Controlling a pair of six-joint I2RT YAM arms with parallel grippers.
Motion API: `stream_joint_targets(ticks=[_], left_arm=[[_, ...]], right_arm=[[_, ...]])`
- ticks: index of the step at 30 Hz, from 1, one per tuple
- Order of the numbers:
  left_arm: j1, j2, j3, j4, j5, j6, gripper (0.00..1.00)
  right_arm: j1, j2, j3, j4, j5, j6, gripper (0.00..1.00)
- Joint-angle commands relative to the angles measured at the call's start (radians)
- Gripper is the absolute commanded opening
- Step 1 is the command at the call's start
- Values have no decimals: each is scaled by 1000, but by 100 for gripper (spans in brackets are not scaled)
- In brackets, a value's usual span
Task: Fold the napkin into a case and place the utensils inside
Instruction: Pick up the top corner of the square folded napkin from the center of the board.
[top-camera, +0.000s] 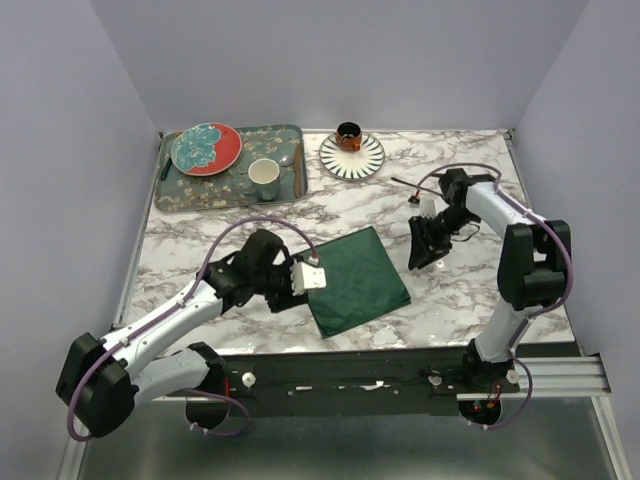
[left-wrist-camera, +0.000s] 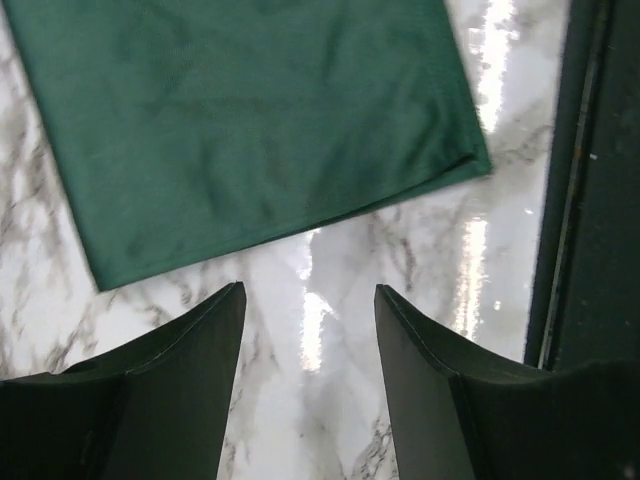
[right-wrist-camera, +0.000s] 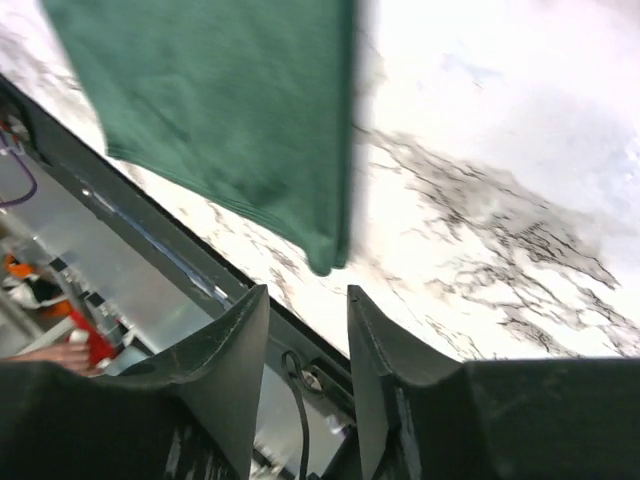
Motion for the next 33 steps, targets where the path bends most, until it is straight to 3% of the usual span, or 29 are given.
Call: stream_joint_targets(ticks=[1, 8, 14, 18, 27, 33], left_arm=[[-145, -41, -102, 75, 6, 93, 65], [-371, -2, -147, 181, -85, 113, 56], [-477, 55, -135, 246, -126, 56, 49], [-500, 87, -151, 285, -120, 63, 45], [-506, 158, -161, 371, -152, 69, 44], [-506, 190, -151, 327, -160, 108, 42]], right_arm=[[41, -63, -24, 26, -100, -35, 43], [107, 8, -148, 159, -127, -64, 34], [107, 141, -102, 135, -85, -59, 30], [107, 189, -82, 109, -117, -51, 31], [107, 112, -93, 91, -79, -77, 40], [107, 94, -75, 77, -73, -81, 42]])
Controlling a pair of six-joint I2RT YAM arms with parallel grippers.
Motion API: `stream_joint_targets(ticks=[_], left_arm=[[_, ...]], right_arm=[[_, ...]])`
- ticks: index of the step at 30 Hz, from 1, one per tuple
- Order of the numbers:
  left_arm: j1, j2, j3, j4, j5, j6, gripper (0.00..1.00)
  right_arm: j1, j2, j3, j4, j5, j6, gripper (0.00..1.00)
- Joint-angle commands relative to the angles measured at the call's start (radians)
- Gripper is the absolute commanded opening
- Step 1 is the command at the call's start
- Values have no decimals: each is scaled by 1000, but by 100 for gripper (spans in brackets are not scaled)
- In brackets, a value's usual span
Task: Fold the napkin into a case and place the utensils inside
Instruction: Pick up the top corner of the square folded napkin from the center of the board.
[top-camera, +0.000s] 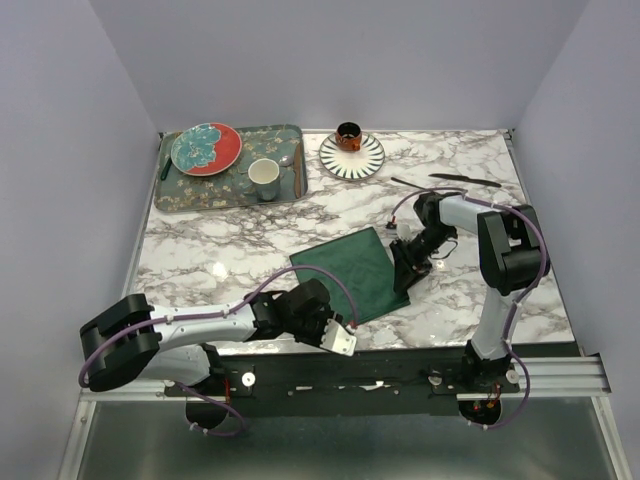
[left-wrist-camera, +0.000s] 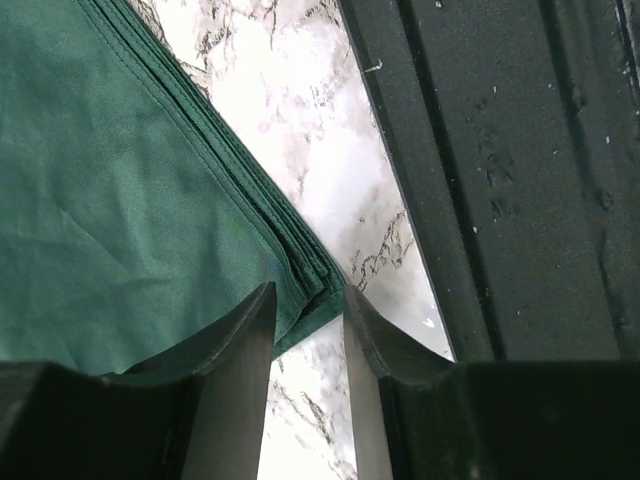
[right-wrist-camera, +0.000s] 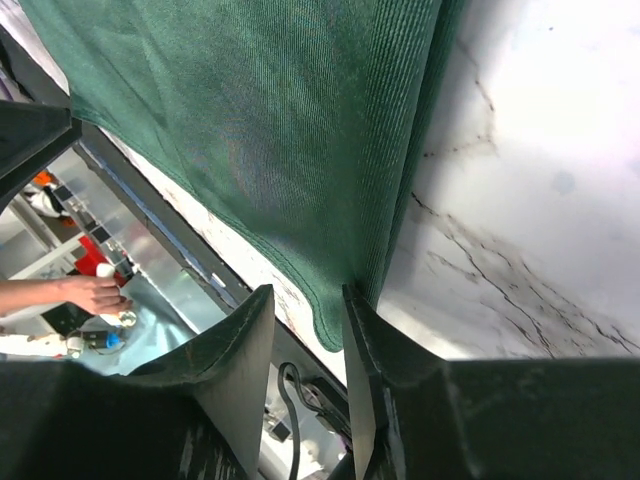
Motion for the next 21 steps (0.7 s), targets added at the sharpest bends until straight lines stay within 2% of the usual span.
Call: stream_joint_targets(ticks=[1, 11, 21], left_arm=[[-5, 10, 7, -19, -30, 39, 41], [-4, 34, 19, -13, -41, 45, 29], [18, 45, 73, -42, -36, 79, 4]], right_arm=[[-3, -40, 26, -16, 26, -19, 42], [-1, -42, 21, -16, 16, -25, 42], [-3, -46, 59, -28, 46, -33, 42]])
